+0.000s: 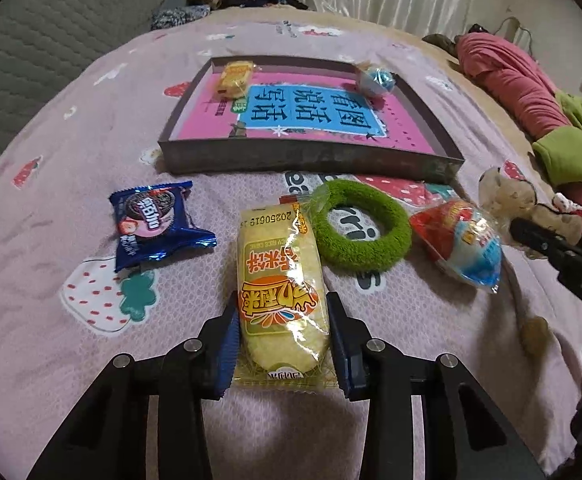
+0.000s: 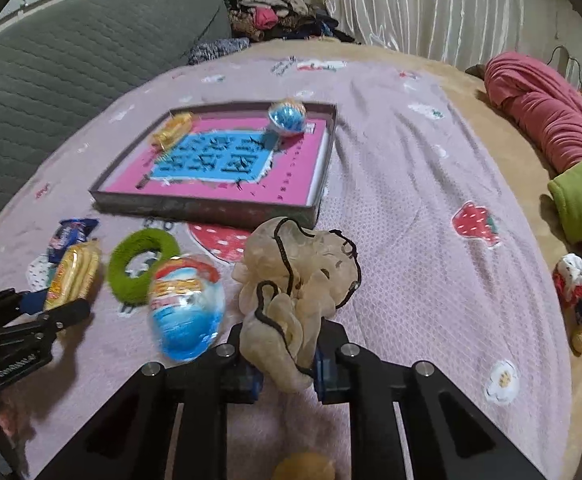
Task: Organize objects
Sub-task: 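Close left gripper on the snack cake while right gripper grasps the mesh pouch, then lift the snack cake and mesh pouch and carry them toward the tray, then carry the snack cake and mesh pouch over the pink tray with both grippers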
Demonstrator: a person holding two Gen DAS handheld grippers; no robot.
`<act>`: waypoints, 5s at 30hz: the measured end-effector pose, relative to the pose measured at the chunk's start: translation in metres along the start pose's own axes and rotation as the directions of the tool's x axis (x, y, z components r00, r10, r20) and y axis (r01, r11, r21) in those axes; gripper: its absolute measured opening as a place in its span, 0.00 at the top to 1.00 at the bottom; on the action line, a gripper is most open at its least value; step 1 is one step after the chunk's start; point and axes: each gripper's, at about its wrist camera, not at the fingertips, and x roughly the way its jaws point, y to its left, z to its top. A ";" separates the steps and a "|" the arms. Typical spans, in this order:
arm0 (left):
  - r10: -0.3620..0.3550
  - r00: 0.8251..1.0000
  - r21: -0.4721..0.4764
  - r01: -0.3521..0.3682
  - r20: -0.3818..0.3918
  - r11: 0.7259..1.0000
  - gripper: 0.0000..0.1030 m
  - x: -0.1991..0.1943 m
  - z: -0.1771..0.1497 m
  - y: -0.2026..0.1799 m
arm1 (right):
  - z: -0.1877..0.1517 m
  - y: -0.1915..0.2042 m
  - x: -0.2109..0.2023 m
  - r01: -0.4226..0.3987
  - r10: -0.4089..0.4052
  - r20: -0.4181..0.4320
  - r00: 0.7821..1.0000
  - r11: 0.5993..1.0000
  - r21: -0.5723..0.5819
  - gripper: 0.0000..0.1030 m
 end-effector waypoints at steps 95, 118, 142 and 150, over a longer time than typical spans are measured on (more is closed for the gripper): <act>0.058 0.927 0.043 -0.080 0.372 0.996 0.60 -0.230 0.006 0.027 | 0.017 0.135 -0.212 -0.017 0.032 0.379 0.925 0.999 -0.044 0.82; 0.037 0.924 0.057 -0.064 0.381 0.996 0.60 -0.202 0.063 0.025 | 0.063 0.118 -0.182 -0.021 0.031 0.392 0.919 0.999 -0.030 0.82; 0.032 0.929 0.049 -0.054 0.370 0.997 0.60 -0.159 0.117 0.028 | 0.102 0.105 -0.138 -0.012 0.019 0.359 0.933 1.000 -0.021 0.82; 0.025 0.936 0.038 -0.041 0.352 0.998 0.60 -0.138 0.139 0.035 | 0.116 0.100 -0.121 -0.016 0.017 0.347 0.938 1.000 -0.006 0.82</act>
